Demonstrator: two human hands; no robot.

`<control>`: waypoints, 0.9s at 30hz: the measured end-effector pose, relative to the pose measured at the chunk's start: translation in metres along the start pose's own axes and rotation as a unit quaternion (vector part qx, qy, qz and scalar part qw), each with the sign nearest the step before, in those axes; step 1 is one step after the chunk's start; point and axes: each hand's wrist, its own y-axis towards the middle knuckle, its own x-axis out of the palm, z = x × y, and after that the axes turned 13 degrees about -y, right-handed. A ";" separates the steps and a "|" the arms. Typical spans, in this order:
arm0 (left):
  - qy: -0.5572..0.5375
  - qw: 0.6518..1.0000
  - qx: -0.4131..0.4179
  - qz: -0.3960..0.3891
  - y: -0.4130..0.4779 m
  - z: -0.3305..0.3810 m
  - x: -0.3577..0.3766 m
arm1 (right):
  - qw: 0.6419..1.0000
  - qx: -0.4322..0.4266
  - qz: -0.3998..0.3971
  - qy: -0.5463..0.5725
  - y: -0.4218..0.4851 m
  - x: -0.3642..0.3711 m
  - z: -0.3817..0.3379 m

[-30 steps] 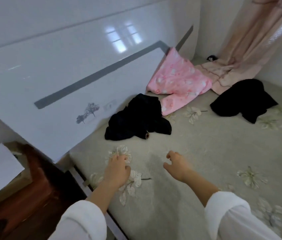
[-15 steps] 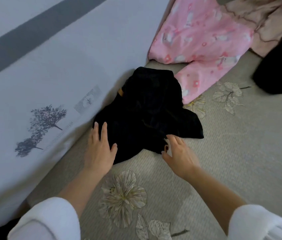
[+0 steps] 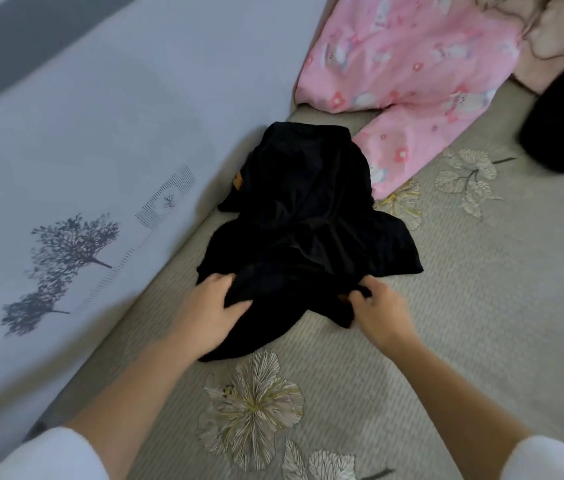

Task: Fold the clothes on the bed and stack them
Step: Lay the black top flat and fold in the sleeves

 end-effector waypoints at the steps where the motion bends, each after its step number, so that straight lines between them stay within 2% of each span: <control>1: 0.001 1.000 0.013 -0.009 -0.016 0.004 0.007 | 0.998 -0.004 -0.013 -0.069 -0.013 -0.005 0.015; 3: 0.003 0.999 0.028 -0.043 -0.048 0.013 0.022 | 0.974 -0.022 -0.051 -0.219 -0.042 -0.012 0.045; 4: 0.006 0.997 0.031 -0.068 -0.062 0.018 0.030 | 0.965 -0.021 -0.072 -0.253 -0.056 -0.015 0.058; 6: 0.008 0.992 0.027 -0.121 -0.087 0.032 0.045 | 0.965 0.009 -0.089 -0.246 -0.076 -0.023 0.078; 8: -0.023 0.986 0.018 -0.166 -0.107 0.050 0.058 | 0.982 0.057 -0.069 -0.167 -0.090 -0.035 0.090; 10: -0.071 0.979 0.010 -0.190 -0.123 0.073 0.066 | 0.991 0.129 -0.030 -0.001 -0.105 -0.053 0.099; 12: -0.105 0.979 0.005 -0.176 -0.140 0.099 0.070 | 0.973 0.180 -0.003 0.143 -0.126 -0.075 0.111; 15: -0.121 0.979 0.019 -0.165 -0.174 0.140 0.074 | 0.953 0.187 0.021 0.239 -0.170 -0.108 0.143; 17: -0.142 0.969 0.006 -0.204 -0.203 0.169 0.083 | 0.935 0.193 0.038 0.296 -0.203 -0.127 0.168; 19: -0.169 0.944 -0.019 -0.282 -0.230 0.195 0.098 | 0.900 0.222 0.050 0.373 -0.229 -0.144 0.194; 21: -0.214 0.893 -0.060 -0.392 -0.253 0.221 0.115 | 0.862 0.254 0.056 0.435 -0.247 -0.160 0.217; 22: -0.233 0.861 -0.082 -0.444 -0.262 0.231 0.125 | 0.856 0.261 0.057 0.444 -0.253 -0.166 0.228; 23: -0.243 0.831 -0.106 -0.489 -0.268 0.238 0.134 | 0.863 0.261 0.055 0.429 -0.259 -0.171 0.237; 25: -0.238 0.782 -0.155 -0.555 -0.276 0.241 0.151 | 0.910 0.239 0.028 0.336 -0.268 -0.175 0.252; 26: -0.219 0.770 -0.173 -0.573 -0.278 0.237 0.159 | 0.932 0.221 -0.003 0.288 -0.271 -0.175 0.257; 27: -0.185 0.773 -0.182 -0.579 -0.279 0.230 0.165 | 0.945 0.207 -0.045 0.249 -0.275 -0.173 0.259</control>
